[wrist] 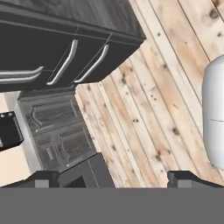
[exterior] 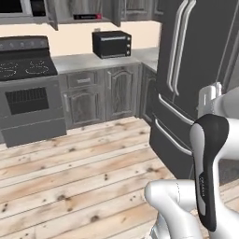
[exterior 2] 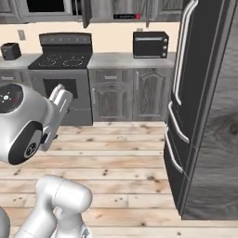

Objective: Retrieve the tupperware and aluminum foil from the cabinet and place them on the dining counter near the plate with eggplant and lime to prepare for storing leftovers.

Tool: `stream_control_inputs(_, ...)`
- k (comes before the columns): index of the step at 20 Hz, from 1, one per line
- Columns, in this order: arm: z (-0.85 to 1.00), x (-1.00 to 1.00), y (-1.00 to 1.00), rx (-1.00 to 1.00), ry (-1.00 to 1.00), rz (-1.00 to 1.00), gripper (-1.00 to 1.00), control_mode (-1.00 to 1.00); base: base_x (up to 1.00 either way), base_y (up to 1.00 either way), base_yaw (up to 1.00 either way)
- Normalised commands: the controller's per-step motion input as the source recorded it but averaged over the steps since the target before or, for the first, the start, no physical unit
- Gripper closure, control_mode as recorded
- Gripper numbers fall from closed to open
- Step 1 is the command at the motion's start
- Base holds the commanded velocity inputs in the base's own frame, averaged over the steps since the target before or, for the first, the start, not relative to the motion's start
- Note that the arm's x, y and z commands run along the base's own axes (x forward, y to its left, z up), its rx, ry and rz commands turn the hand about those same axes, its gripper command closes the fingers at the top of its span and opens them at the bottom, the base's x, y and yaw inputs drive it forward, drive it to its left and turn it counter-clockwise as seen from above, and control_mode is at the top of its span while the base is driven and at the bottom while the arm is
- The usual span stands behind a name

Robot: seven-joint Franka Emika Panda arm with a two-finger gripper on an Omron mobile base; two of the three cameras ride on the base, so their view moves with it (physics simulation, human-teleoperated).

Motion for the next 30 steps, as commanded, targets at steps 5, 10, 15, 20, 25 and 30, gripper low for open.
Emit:
stream_control_inputs(5, 0.0, 0.0, 0.0, 0.0, 0.0, 0.0, -1.0, 1.0, 1.0, -0.08, 0.0)
stream_control_inputs(10, 0.0, 0.0, 0.0, 0.0, 0.0, 0.0, -1.0, 1.0, 1.0, -0.12, 0.0)
stream_control_inputs(15, 0.0, 0.0, 0.0, 0.0, 0.0, 0.0, -1.0, 1.0, 1.0, -0.15, 0.0)
stream_control_inputs(20, 0.0, 0.0, 0.0, 0.0, 0.0, 0.0, -1.0, 1.0, 1.0, -0.2, 0.0)
stream_control_inputs(25, 0.0, 0.0, 0.0, 0.0, 0.0, 0.0, -1.0, 1.0, 1.0, -0.26, 0.01)
stream_control_inputs(30, 0.0, 0.0, 0.0, 0.0, 0.0, 0.0, -1.0, 1.0, 1.0, -0.18, 0.02)
